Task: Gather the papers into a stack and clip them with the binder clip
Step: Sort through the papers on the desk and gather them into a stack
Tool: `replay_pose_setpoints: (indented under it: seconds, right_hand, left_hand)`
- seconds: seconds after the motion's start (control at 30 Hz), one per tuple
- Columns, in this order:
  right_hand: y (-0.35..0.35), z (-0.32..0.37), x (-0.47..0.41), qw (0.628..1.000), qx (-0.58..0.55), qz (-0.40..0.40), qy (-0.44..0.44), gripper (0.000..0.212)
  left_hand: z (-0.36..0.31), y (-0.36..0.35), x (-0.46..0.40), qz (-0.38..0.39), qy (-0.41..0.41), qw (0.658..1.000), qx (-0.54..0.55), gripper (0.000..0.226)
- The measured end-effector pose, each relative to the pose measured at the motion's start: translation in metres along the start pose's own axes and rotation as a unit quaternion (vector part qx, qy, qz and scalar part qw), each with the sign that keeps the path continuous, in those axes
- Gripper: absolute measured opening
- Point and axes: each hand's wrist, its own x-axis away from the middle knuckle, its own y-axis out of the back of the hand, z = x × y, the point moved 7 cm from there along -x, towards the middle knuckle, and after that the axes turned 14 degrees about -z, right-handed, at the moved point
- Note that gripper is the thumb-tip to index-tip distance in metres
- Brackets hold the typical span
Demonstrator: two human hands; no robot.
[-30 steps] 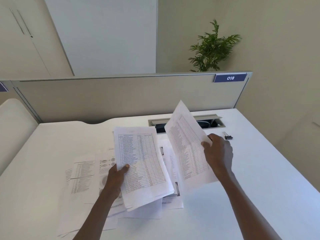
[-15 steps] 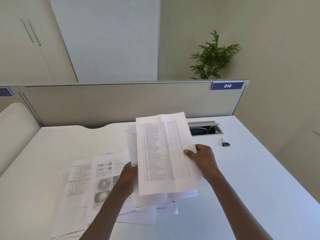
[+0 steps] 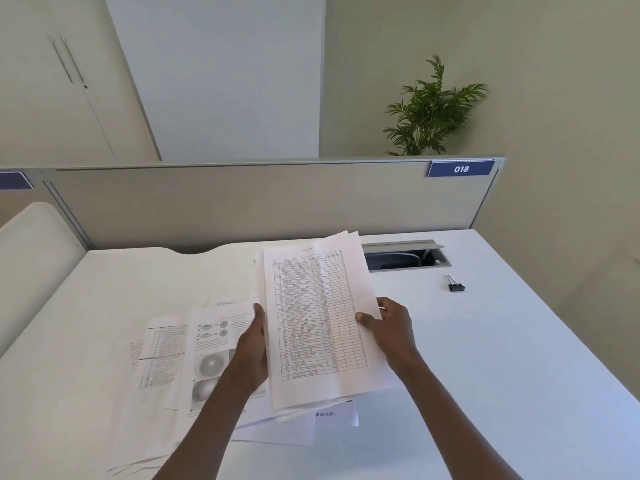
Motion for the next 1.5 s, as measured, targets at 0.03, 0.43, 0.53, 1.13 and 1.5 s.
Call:
replay_pose_setpoints:
  seconds: [0.03, 0.43, 0.53, 1.13, 1.5]
  right_hand:
    - [0.000, 0.003, 0.001, 1.000, 0.003, -0.004, 0.011, 0.022]
    - [-0.029, -0.010, 0.003, 0.995, -0.059, 0.049, -0.061, 0.033]
    - [-0.038, -0.022, 0.011, 0.998, -0.015, 0.037, -0.049, 0.035]
    - [-0.233, -0.097, 0.127, 0.766, 0.450, 0.328, 0.321, 0.081]
    - [-0.197, -0.116, 0.088, 0.787, 0.458, 0.311, 0.272, 0.085]
  left_hand:
    - [0.001, 0.002, -0.002, 0.001, 0.016, 1.000, 0.008, 0.065]
    - [-0.028, 0.038, -0.009, -0.030, -0.133, 0.989, -0.063, 0.022]
    - [-0.040, 0.058, -0.013, -0.032, -0.125, 0.990, -0.048, 0.028]
    - [-0.092, 0.132, -0.034, -0.067, -0.136, 0.988, -0.008, 0.027]
    - [-0.087, 0.132, -0.034, -0.070, -0.130, 0.989, 0.004, 0.025]
